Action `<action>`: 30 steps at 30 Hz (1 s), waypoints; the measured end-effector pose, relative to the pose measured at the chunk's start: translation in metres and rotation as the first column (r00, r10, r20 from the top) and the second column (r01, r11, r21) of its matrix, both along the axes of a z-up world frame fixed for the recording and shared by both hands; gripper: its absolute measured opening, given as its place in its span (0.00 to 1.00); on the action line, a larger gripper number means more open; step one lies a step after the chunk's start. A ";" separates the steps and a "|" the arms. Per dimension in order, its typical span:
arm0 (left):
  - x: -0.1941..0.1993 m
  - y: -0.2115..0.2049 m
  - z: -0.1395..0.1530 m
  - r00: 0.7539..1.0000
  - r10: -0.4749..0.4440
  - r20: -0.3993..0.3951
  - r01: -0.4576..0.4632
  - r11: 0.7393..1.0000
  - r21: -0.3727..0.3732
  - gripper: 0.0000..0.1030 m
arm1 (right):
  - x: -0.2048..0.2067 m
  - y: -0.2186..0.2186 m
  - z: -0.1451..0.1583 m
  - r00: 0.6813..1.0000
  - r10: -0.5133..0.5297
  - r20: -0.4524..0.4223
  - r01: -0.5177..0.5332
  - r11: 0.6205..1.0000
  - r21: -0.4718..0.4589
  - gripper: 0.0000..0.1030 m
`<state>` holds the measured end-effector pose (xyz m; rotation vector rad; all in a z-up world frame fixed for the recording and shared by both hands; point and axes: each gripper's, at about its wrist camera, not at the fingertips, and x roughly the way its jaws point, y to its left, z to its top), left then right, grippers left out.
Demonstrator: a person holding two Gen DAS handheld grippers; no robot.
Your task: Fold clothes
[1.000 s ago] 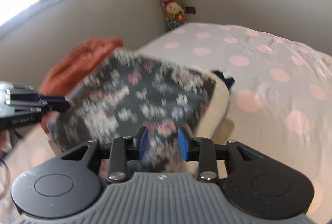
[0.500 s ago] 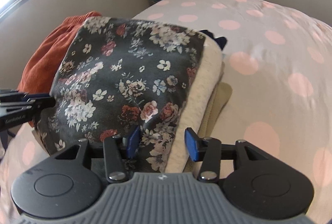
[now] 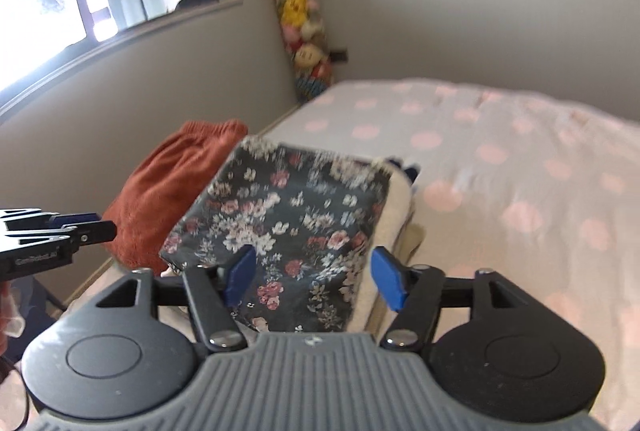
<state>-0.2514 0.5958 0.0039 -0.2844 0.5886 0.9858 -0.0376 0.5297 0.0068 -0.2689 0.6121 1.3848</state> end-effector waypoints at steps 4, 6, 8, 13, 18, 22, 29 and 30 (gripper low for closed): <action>0.002 -0.041 0.018 0.999 0.017 0.030 -0.018 0.999 0.047 0.60 | -0.018 -0.046 0.023 0.999 -0.033 0.035 0.030 0.997 0.072 0.87; 0.003 -0.061 0.023 0.999 0.032 0.040 -0.035 0.996 0.078 0.70 | -0.023 -0.066 0.030 0.999 -0.033 0.029 0.031 0.996 0.082 0.87; 0.005 -0.081 0.028 0.998 0.050 0.046 -0.055 0.993 0.106 0.73 | -0.028 -0.085 0.033 0.999 -0.044 0.016 0.043 0.995 0.094 0.87; 0.011 -0.125 0.030 0.994 0.104 0.021 -0.106 0.980 0.169 0.76 | -0.043 -0.125 0.036 0.996 -0.078 0.038 0.074 0.991 0.109 0.87; 0.012 -0.158 0.029 0.993 0.103 0.059 -0.110 0.986 0.127 0.76 | -0.050 -0.162 0.027 0.995 -0.101 0.023 0.098 0.989 0.112 0.87; 0.013 -0.178 0.023 0.991 0.115 0.072 -0.122 0.987 0.101 0.76 | -0.055 -0.182 0.017 0.993 -0.108 0.042 0.103 0.989 0.105 0.87; 0.016 -0.209 0.008 0.986 0.145 0.076 -0.151 0.985 0.081 0.77 | -0.054 -0.218 0.008 0.989 -0.142 0.035 0.137 0.984 0.116 0.87; 0.017 -0.211 0.007 0.987 0.144 0.077 -0.150 0.986 0.076 0.77 | -0.054 -0.222 0.007 0.989 -0.144 0.033 0.140 0.983 0.116 0.87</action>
